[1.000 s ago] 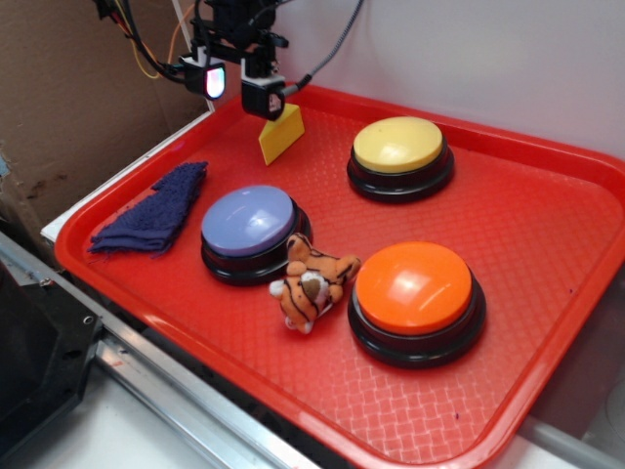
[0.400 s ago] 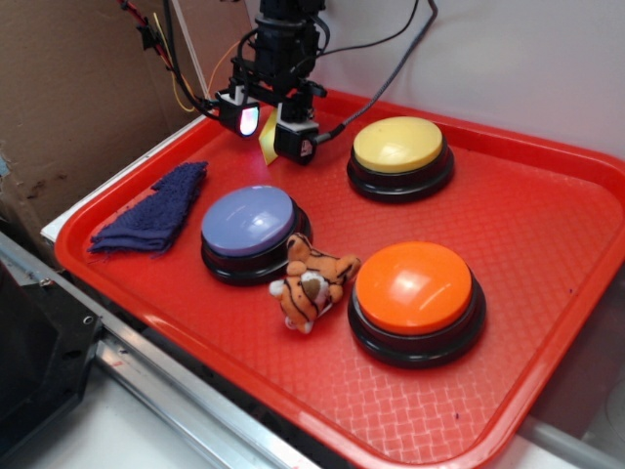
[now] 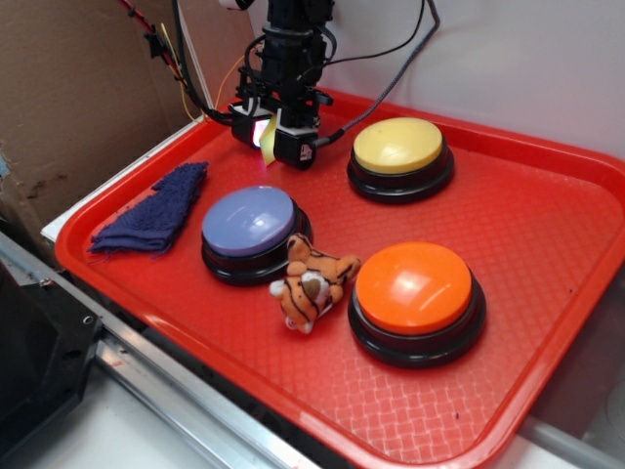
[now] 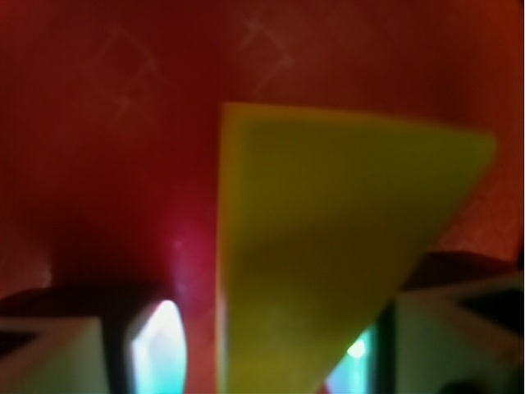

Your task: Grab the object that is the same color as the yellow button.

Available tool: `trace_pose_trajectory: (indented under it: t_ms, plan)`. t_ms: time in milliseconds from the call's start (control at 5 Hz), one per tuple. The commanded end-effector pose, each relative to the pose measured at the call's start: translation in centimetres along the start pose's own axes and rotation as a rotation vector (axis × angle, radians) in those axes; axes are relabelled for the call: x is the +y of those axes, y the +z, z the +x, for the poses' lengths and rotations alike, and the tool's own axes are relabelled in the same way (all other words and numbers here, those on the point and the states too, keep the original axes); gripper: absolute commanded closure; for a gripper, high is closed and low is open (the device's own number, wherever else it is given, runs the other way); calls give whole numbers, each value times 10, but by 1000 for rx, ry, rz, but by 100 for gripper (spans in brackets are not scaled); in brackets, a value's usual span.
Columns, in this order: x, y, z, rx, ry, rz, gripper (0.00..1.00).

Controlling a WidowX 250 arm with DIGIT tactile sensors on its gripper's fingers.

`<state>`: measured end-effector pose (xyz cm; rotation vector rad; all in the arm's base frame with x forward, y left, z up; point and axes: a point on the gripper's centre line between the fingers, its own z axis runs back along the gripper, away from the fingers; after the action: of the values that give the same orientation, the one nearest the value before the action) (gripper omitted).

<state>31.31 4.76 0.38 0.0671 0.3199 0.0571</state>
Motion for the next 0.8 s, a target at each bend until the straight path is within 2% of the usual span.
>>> trace_pose_trajectory:
  t_ms: [0, 200, 400, 600]
  plan:
    - [11, 64, -23, -167, 33, 43, 100]
    - [13, 106, -55, -216, 97, 20, 100]
    - [2, 144, -97, -284, 119, -28, 100]
    - [-11, 164, -126, -320, 79, -62, 100]
